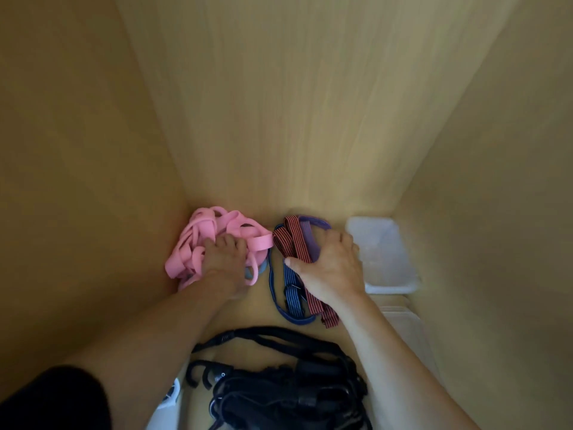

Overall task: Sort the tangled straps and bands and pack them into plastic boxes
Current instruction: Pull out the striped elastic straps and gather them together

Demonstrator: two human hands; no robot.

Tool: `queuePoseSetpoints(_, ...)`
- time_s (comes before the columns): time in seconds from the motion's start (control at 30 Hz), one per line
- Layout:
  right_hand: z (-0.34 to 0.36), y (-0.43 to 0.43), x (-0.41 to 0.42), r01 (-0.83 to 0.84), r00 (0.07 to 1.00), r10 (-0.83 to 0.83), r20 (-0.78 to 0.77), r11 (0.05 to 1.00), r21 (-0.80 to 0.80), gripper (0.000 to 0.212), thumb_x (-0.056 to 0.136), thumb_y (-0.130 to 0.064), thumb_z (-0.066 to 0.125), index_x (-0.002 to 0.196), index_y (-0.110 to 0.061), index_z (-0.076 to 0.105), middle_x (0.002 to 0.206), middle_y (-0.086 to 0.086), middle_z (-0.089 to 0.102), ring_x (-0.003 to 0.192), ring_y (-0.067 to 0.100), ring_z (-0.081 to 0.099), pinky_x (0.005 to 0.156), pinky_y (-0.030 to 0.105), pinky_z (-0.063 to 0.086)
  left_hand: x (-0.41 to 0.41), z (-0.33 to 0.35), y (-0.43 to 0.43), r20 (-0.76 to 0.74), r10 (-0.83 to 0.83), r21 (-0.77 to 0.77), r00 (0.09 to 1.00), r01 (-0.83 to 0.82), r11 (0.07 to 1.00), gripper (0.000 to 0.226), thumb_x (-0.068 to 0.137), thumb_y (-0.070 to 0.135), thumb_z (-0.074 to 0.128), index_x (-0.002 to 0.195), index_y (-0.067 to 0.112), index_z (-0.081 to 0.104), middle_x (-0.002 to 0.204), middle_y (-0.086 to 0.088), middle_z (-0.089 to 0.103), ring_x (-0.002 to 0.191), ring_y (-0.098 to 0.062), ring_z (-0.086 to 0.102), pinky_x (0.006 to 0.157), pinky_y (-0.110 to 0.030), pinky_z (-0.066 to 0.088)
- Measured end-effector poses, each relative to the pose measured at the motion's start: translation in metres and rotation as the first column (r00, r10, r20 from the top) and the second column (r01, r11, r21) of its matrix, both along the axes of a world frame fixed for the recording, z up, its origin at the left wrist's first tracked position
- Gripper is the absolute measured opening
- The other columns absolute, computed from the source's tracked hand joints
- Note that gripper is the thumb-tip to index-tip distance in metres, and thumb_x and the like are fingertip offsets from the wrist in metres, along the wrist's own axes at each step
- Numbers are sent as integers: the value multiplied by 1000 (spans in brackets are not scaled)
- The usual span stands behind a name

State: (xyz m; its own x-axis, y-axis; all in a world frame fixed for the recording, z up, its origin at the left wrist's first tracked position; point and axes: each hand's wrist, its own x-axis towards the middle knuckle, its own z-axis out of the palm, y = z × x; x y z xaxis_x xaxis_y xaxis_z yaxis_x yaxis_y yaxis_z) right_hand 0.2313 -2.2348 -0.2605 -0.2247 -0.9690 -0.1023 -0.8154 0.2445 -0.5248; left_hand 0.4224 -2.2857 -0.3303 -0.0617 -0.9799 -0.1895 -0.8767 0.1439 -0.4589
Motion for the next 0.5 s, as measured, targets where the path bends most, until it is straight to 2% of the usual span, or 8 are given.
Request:
queuePoseSetpoints(0.1,5,46,-10,13,998,-5,63,992,-125,61,81,-54,74,125,-17,53,123,-2,47,120,22,46,102,39,45,-1,7,4,-12,15,41,1000,-14,999,79,83,55,53,142,10,26,138,-13,39,125,-30,42,103,-50,36)
queuePoseSetpoints(0.2,4,96,-17,0,987,28,159,984,-178,50,86,-45,71,126,-20,55,120,-10,45,121,15,48,105,33,43,-5,23,13,29,8,102,1000,-11,995,80,80,50,58,144,11,28,138,-11,41,125,-28,43,102,-48,36)
queuePoseSetpoints(0.27,-1,121,-23,-82,984,105,146,985,-151,45,89,-43,68,125,-20,56,121,-9,46,122,15,47,105,31,41,-8,41,19,-24,8,122,1000,-5,993,72,80,49,57,139,14,37,132,-6,47,121,-26,47,102,-47,37)
queuePoseSetpoints(0.3,-4,132,-27,-126,980,144,136,983,-132,43,90,-44,66,125,-20,56,121,-9,46,122,14,46,105,30,40,-10,51,22,-33,11,131,999,-6,991,68,80,51,56,136,15,42,129,-5,51,119,-25,48,102,-47,37)
queuePoseSetpoints(0.37,-6,148,-35,-206,968,219,119,971,-118,46,93,-51,59,128,-23,53,124,-12,44,122,13,45,105,29,40,-16,71,25,44,-14,107,999,9,994,69,79,58,57,134,17,47,131,-5,53,121,-26,48,103,-45,36)
queuePoseSetpoints(0.43,-8,159,-41,-286,951,298,77,948,-142,54,92,-55,56,136,-25,47,130,-13,42,124,12,44,108,31,39,-21,86,28,146,-57,70,988,47,996,82,76,69,61,137,17,48,139,-7,47,125,-28,42,103,-45,35)
queuePoseSetpoints(0.5,-12,169,-44,-386,920,391,6,910,-152,69,90,-60,55,148,-26,36,140,-11,39,132,14,39,112,33,35,-24,96,38,128,-67,57,990,60,997,100,69,81,63,141,14,44,141,-9,42,128,-29,38,101,-47,33)
